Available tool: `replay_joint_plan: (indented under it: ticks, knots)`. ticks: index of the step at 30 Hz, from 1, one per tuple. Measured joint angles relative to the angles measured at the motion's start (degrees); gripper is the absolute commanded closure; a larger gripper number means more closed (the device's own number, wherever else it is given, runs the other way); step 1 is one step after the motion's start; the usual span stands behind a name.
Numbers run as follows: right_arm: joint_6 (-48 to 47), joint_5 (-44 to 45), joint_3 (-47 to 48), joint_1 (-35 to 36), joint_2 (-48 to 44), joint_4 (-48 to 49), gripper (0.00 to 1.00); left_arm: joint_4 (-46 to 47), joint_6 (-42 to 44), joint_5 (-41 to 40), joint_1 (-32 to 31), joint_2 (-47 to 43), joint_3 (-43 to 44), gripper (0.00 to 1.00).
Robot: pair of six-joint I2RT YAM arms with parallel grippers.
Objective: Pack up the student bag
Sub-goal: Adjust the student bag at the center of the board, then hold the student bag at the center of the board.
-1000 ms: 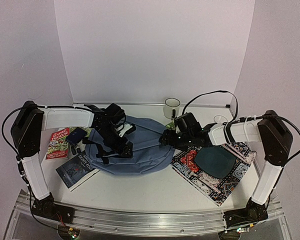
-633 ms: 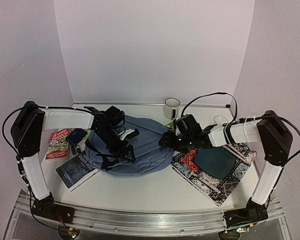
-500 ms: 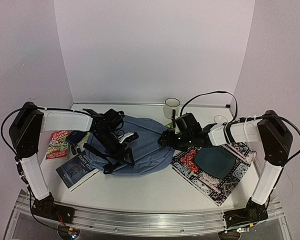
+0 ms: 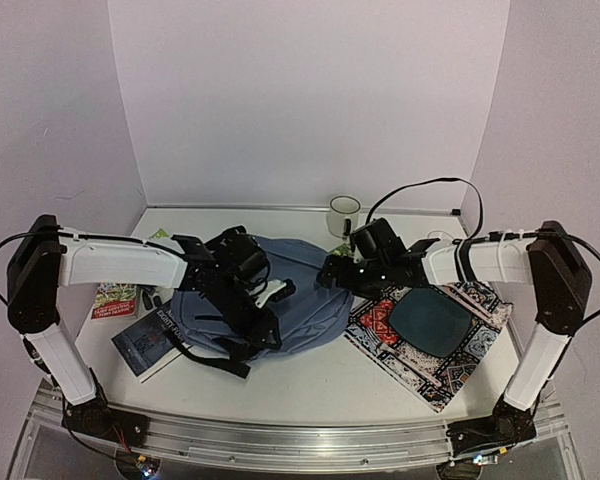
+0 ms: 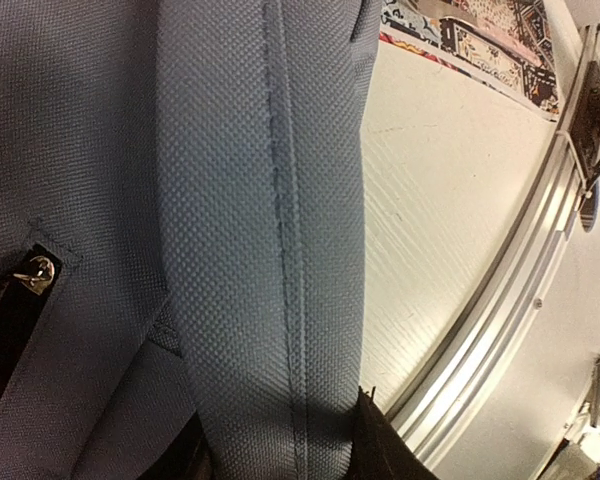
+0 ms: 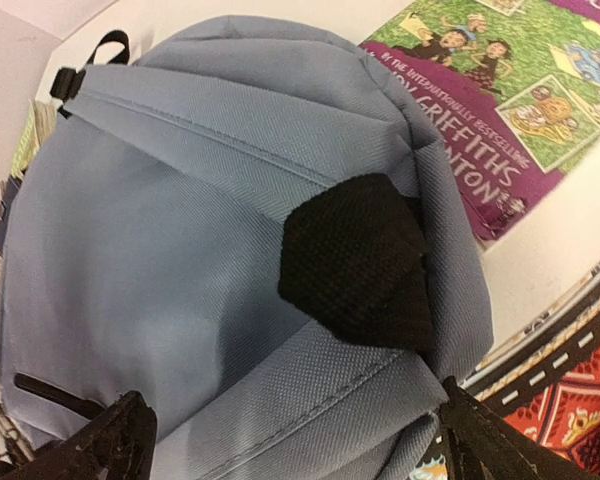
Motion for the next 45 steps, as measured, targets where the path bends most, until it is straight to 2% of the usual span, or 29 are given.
replay_joint_plan:
  ticks: [7, 16, 19, 21, 25, 27, 33, 35, 39, 42, 45]
  knots:
    - [7.26, -1.10, -2.30, 1.08, -4.02, -1.29, 0.02, 3.84, -2.37, -6.40, -3.32, 0.00, -1.45, 0.65]
    - [12.13, -1.67, -2.38, 4.69, 0.22, -0.50, 0.02, 7.18, -3.22, -11.34, -6.54, 0.00, -3.36, 0.65]
    - [12.63, -1.59, -2.39, 4.79, 2.43, 0.23, 0.05, 8.34, -3.18, -12.92, -7.77, 0.08, -3.36, 0.66]
    - [12.76, -1.59, -2.39, 4.85, 3.84, 0.92, 0.13, 8.83, -3.19, -13.91, -8.66, 0.33, -3.38, 0.66]
    - [12.18, -1.99, -2.37, 4.85, 5.00, 2.12, 0.44, 10.41, -3.14, -16.03, -9.94, 0.59, -4.33, 0.62]
    - [11.66, -2.09, -2.37, 4.85, 5.03, 2.66, 0.59, 11.31, -3.11, -16.94, -10.25, 0.58, -4.66, 0.57]
    - [9.15, -2.70, -2.36, 4.72, 4.99, 3.33, 0.96, 12.95, -3.34, -19.82, -10.39, -0.28, -5.16, 0.38]
    - [7.82, -2.92, -2.37, 4.72, 4.95, 3.67, 1.00, 12.99, -3.54, -21.21, -10.42, -1.69, -5.22, 0.33]
    - [5.71, -3.34, -2.65, 4.72, 4.63, 5.25, 1.00, 13.09, -4.79, -24.40, -10.18, -5.67, -5.22, 0.28]
    - [4.38, -3.50, -3.42, 4.72, 4.28, 7.23, 1.00, 13.23, -6.48, -25.76, -8.72, -8.30, -5.22, 0.28]
    - [3.05, -3.54, -4.64, 4.72, 3.93, 9.26, 1.00, 13.56, -8.43, -25.67, -5.02, -9.22, -5.22, 0.33]
